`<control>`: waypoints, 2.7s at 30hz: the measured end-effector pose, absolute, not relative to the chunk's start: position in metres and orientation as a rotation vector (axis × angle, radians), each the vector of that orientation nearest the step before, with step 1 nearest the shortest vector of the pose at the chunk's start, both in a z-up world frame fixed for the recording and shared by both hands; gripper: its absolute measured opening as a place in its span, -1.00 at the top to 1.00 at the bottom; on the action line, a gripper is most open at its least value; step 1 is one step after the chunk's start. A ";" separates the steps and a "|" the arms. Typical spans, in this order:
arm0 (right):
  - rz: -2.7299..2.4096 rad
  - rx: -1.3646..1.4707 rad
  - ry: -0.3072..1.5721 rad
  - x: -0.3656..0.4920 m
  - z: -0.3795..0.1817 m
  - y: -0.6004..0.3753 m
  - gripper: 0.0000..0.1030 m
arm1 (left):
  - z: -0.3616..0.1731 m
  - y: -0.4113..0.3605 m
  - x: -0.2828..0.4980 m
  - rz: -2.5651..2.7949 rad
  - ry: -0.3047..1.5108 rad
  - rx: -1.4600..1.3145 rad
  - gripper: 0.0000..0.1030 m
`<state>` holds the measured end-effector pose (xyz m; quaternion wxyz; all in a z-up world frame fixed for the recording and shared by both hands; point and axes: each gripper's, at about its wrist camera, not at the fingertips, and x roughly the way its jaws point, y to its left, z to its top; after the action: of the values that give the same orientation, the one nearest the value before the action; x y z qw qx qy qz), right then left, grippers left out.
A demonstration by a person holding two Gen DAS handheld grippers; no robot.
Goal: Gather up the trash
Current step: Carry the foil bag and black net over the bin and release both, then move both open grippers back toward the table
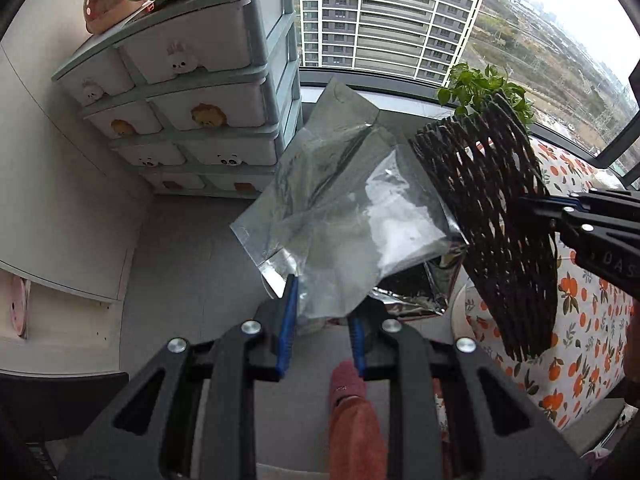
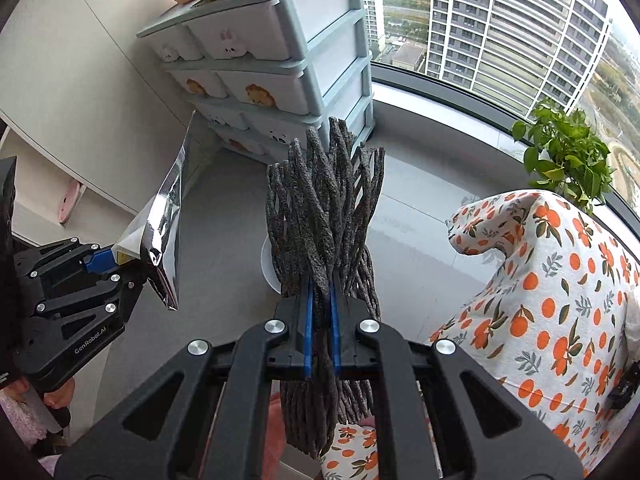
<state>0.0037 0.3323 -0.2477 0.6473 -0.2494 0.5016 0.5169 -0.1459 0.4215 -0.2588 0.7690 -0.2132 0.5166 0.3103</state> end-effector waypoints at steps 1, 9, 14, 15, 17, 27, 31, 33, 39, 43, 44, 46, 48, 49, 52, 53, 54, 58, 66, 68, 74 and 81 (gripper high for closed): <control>1.191 -0.576 1.144 -0.003 -0.255 0.345 0.87 | -0.266 0.428 -0.153 0.687 1.123 -0.479 0.54; 1.268 -0.665 1.192 -0.045 -0.342 0.429 0.87 | -0.345 0.470 -0.189 0.762 1.152 -0.573 0.54; 1.257 -0.724 1.194 -0.052 -0.410 0.465 0.87 | -0.399 0.483 -0.198 0.819 1.183 -0.615 0.54; 1.251 -0.734 1.192 -0.053 -0.423 0.470 0.87 | -0.410 0.486 -0.198 0.831 1.189 -0.627 0.54; 1.234 -0.751 1.193 -0.053 -0.447 0.480 0.87 | -0.428 0.489 -0.196 0.843 1.196 -0.652 0.54; 1.151 -0.787 1.263 -0.039 -0.524 0.500 0.03 | -0.481 0.503 -0.173 0.830 1.215 -0.728 0.54; 1.131 -0.762 1.265 -0.026 -0.520 0.495 0.03 | -0.493 0.509 -0.164 0.812 1.233 -0.723 0.54; 1.119 -0.749 1.264 -0.020 -0.514 0.490 0.03 | -0.501 0.512 -0.157 0.798 1.244 -0.717 0.54; 1.087 -0.705 1.257 -0.003 -0.491 0.469 0.03 | -0.523 0.515 -0.132 0.745 1.268 -0.707 0.48; 1.076 -0.703 1.231 -0.002 -0.482 0.458 0.03 | -0.539 0.516 -0.114 0.728 1.304 -0.705 0.07; 1.073 -0.704 1.224 -0.001 -0.480 0.454 0.03 | -0.540 0.516 -0.111 0.732 1.305 -0.700 -0.08; 1.067 -0.706 1.218 -0.001 -0.476 0.447 0.03 | -0.536 0.515 -0.107 0.740 1.299 -0.679 -0.17; 1.060 -0.696 1.221 -0.001 -0.472 0.440 0.03 | -0.529 0.513 -0.103 0.750 1.300 -0.652 -0.22; 1.057 -0.692 1.225 -0.001 -0.470 0.436 0.03 | -0.525 0.512 -0.102 0.756 1.302 -0.641 -0.22; 1.042 -0.675 1.226 0.002 -0.461 0.427 0.03 | -0.510 0.508 -0.099 0.777 1.314 -0.595 -0.22; 1.036 -0.665 1.225 0.004 -0.457 0.423 0.03 | -0.502 0.505 -0.099 0.779 1.313 -0.584 -0.22; 1.030 -0.653 1.222 0.005 -0.451 0.420 0.03 | -0.494 0.502 -0.099 0.777 1.309 -0.580 -0.22; 1.001 -0.589 1.208 0.017 -0.417 0.403 0.03 | -0.451 0.484 -0.096 0.747 1.290 -0.569 -0.22; 0.883 -0.456 1.143 0.053 -0.331 0.332 0.03 | -0.347 0.423 -0.057 0.633 1.245 -0.460 -0.22; 0.833 -0.424 1.129 0.063 -0.311 0.308 0.03 | -0.322 0.401 -0.042 0.597 1.232 -0.422 -0.22; 0.661 -0.303 1.121 0.094 -0.257 0.221 0.01 | -0.265 0.334 0.001 0.471 1.214 -0.332 -0.22; 0.500 -0.196 1.099 0.131 -0.217 0.117 -0.09 | -0.228 0.245 0.064 0.332 1.198 -0.201 -0.22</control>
<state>0.1310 0.1166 -0.2168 0.8187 -0.0922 0.5159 0.2348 0.0637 0.2454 -0.2283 0.8082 -0.0939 0.5603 0.1551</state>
